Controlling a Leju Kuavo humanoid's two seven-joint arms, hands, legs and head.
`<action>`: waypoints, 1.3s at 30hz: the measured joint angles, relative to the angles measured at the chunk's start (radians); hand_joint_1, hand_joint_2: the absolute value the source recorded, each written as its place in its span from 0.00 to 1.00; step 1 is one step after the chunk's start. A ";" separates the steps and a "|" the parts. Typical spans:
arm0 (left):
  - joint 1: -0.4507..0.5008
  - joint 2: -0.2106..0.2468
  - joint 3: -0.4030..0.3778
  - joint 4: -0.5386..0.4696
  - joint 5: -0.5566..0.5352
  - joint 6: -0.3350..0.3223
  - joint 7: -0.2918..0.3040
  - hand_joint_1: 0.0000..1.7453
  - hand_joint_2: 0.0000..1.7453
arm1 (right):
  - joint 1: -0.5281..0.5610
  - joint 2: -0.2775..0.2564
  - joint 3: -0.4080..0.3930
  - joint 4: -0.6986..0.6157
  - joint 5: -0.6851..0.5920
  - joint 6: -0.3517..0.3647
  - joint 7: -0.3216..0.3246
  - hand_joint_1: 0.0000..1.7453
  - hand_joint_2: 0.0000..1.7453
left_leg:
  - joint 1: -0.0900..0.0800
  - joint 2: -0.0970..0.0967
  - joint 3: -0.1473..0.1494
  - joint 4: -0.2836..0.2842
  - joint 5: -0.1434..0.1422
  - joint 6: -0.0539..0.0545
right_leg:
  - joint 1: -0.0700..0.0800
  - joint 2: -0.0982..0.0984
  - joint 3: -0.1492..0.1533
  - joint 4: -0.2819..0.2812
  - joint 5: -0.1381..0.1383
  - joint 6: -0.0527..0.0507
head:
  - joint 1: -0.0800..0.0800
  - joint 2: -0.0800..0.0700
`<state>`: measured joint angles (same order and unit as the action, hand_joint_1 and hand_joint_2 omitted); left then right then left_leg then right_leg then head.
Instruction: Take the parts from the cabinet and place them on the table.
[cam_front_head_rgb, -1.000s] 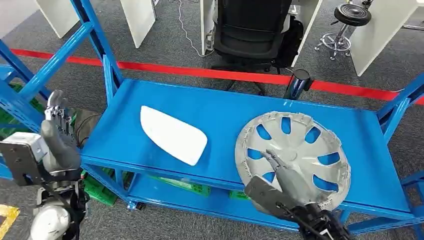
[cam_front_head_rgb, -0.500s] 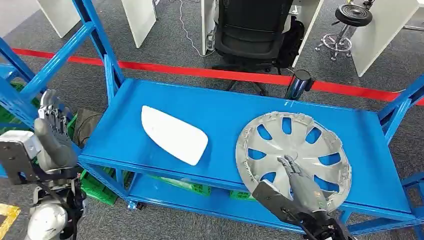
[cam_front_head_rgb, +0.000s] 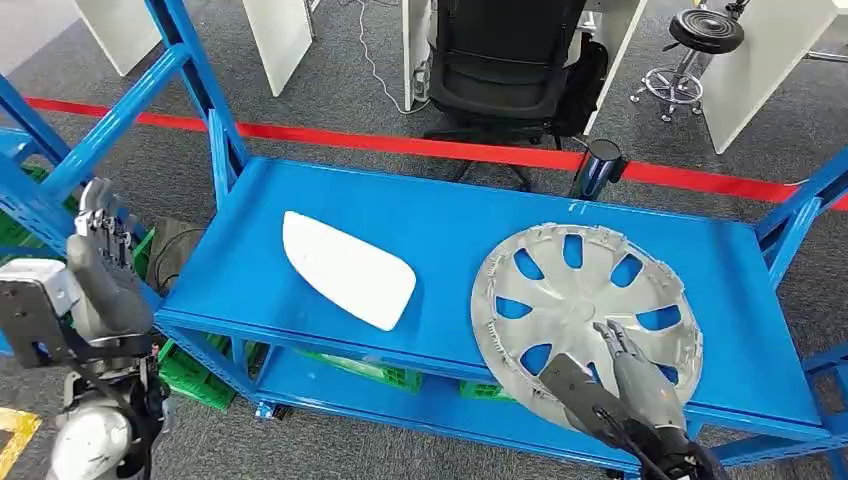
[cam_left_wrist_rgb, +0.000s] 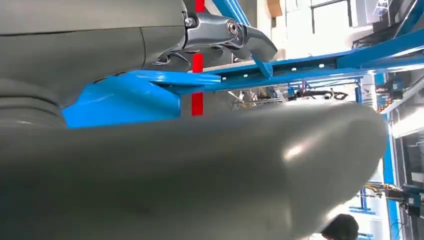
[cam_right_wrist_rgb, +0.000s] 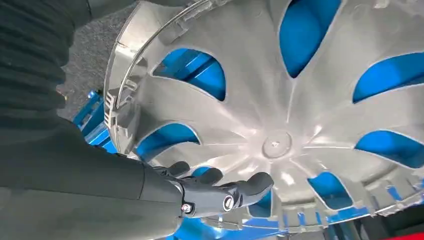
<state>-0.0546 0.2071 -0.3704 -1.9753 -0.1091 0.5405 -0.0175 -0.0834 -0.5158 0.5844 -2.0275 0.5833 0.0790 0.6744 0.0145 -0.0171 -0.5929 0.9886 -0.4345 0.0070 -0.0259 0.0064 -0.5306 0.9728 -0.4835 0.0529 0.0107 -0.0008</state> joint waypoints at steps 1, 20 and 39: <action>0.000 0.000 0.001 0.000 0.000 0.000 0.000 0.00 0.00 | 0.001 0.000 -0.003 0.002 0.000 0.000 0.000 0.00 1.00 | 0.000 0.000 0.000 0.000 0.000 0.000 | 0.000 0.000 0.000 0.000 0.000 0.000 | 0.000 0.000; -0.007 0.000 0.002 -0.003 0.002 0.001 0.001 0.00 0.00 | -0.002 -0.001 -0.007 0.016 -0.066 -0.020 0.000 0.00 1.00 | 0.000 0.000 0.000 0.000 0.000 0.000 | 0.000 0.000 0.000 0.000 0.000 0.000 | 0.001 0.000; -0.048 0.003 -0.007 0.019 0.075 -0.008 -0.027 0.00 0.00 | -0.100 -0.019 0.098 0.027 -0.316 -0.026 -0.029 0.00 1.00 | 0.000 0.000 0.000 0.000 0.000 0.000 | 0.000 0.000 0.000 0.000 0.001 0.001 | 0.001 0.000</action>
<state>-0.1024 0.2102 -0.3773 -1.9558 -0.0339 0.5325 -0.0443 -0.1830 -0.5345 0.6829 -2.0001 0.2674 0.0534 0.6458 0.0145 -0.0168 -0.5928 0.9889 -0.4342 0.0073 -0.0259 0.0067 -0.5303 0.9728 -0.4828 0.0537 0.0118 -0.0008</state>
